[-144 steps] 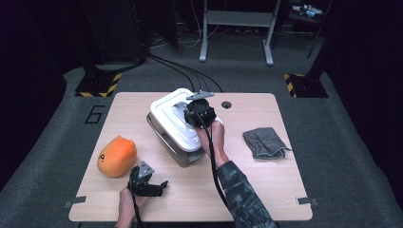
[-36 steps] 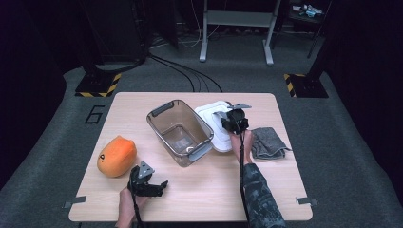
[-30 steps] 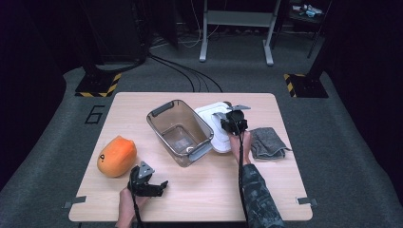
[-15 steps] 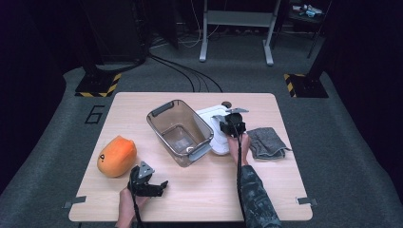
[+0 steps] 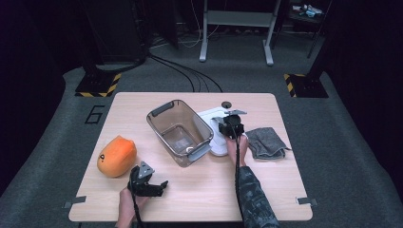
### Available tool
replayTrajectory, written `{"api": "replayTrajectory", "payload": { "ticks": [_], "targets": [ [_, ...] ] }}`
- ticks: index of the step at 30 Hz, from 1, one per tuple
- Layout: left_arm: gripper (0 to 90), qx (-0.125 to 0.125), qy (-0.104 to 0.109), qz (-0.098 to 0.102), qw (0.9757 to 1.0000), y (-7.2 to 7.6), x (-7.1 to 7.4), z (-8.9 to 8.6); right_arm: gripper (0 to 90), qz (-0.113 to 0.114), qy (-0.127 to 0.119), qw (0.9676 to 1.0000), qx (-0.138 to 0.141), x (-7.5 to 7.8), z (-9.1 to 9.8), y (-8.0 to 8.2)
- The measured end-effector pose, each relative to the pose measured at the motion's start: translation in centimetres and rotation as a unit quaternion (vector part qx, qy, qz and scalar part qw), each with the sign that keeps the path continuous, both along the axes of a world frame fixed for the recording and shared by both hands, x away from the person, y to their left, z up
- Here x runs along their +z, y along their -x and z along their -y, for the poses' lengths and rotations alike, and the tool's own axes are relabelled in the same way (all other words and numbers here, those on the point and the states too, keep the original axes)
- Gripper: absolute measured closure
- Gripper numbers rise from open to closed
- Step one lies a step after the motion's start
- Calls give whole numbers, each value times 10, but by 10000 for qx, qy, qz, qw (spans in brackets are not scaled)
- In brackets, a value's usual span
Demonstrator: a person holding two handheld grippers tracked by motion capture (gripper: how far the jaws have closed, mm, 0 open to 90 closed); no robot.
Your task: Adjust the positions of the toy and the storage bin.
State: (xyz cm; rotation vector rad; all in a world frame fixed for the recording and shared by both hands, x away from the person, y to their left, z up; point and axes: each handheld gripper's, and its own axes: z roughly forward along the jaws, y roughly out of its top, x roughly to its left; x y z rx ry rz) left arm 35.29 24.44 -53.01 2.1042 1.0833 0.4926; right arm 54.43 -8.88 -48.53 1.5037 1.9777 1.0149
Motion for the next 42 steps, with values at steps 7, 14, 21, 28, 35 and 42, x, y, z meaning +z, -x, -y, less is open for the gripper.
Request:
{"api": "replayTrajectory", "payload": {
  "ticks": [7,14,21,28,35,42],
  "targets": [
    [104,-16,-28,5,10000,0,0,0,665,-33,-2,10000,2,-2,-3,0],
    [104,-5,-11,5,10000,0,0,0,651,-145,-33,9999,14,-13,-6,-2],
    [104,-15,-27,8,10000,0,0,0,447,-252,-204,9995,-39,-12,0,-1],
    [104,-15,-30,7,10000,0,0,0,293,-137,-29,9997,192,7,11,15],
    [104,-1,-2,-5,10000,0,0,0,170,-104,104,9986,504,13,24,35],
    [104,-7,16,-37,10000,-1,0,-1,136,-57,18,9977,671,13,38,65]
  ]
}}
